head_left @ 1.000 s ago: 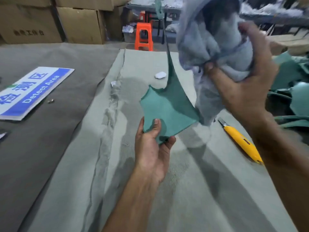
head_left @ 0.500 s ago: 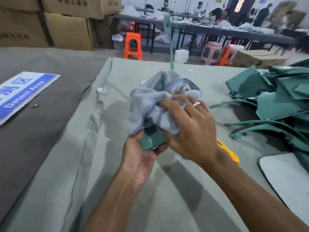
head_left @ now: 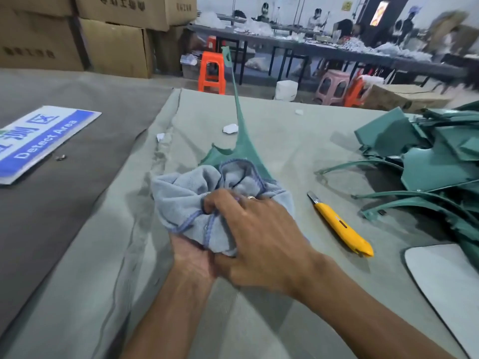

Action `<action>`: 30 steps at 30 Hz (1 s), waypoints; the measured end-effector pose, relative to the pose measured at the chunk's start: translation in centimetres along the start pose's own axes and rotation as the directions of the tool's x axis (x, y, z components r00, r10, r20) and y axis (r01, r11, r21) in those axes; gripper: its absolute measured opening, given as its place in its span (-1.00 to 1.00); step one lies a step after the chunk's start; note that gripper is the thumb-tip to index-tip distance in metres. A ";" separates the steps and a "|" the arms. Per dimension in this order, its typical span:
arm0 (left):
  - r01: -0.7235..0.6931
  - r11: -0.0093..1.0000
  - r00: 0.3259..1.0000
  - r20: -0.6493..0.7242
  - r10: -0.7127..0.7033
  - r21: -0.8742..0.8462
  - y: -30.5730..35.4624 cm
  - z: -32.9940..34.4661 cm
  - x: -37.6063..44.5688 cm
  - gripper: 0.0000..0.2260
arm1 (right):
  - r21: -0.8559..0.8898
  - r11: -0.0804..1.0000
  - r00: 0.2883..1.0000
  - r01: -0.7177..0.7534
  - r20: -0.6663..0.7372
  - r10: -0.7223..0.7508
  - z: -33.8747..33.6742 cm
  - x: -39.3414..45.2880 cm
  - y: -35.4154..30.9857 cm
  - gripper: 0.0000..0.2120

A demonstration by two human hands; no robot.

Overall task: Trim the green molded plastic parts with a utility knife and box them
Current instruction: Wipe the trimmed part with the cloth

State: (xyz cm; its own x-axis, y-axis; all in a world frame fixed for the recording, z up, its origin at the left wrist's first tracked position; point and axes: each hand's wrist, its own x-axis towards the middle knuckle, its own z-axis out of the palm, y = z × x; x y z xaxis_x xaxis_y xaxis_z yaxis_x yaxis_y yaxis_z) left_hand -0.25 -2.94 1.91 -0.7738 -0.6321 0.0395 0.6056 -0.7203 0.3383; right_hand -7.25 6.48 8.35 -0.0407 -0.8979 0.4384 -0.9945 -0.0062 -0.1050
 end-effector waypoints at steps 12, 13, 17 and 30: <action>0.122 0.965 0.988 -0.117 -0.097 0.232 -0.8 1.1 1.4 -0.74 | 0.705 0.706 0.484 -0.058 -0.599 0.638 -0.8 -3.6 8.3 -0.49; 0.133 0.940 0.989 -0.110 -0.103 0.314 -1.2 1.2 1.3 -0.74 | 0.729 0.682 0.528 -0.058 -0.557 0.641 -0.7 -3.6 8.6 -0.46; 0.171 0.823 0.982 -0.162 -0.097 0.541 -1.4 1.4 1.0 -0.72 | 0.854 0.486 0.735 -0.187 -0.207 0.646 0.2 -4.3 10.5 -0.47; 0.295 0.590 0.952 -0.178 -0.250 0.751 0.3 0.9 0.8 -0.46 | 0.892 0.430 0.481 -0.138 -0.319 0.817 -6.2 -2.6 15.3 -0.63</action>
State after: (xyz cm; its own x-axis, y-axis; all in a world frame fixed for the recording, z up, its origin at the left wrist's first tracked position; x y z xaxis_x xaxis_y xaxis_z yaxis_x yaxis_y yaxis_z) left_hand -0.82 -3.42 2.94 -0.8548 -0.4726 -0.2143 -0.0102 -0.3975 0.9175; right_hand -22.97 11.43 11.15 -0.8625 -0.2968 0.4099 -0.3355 -0.2713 -0.9021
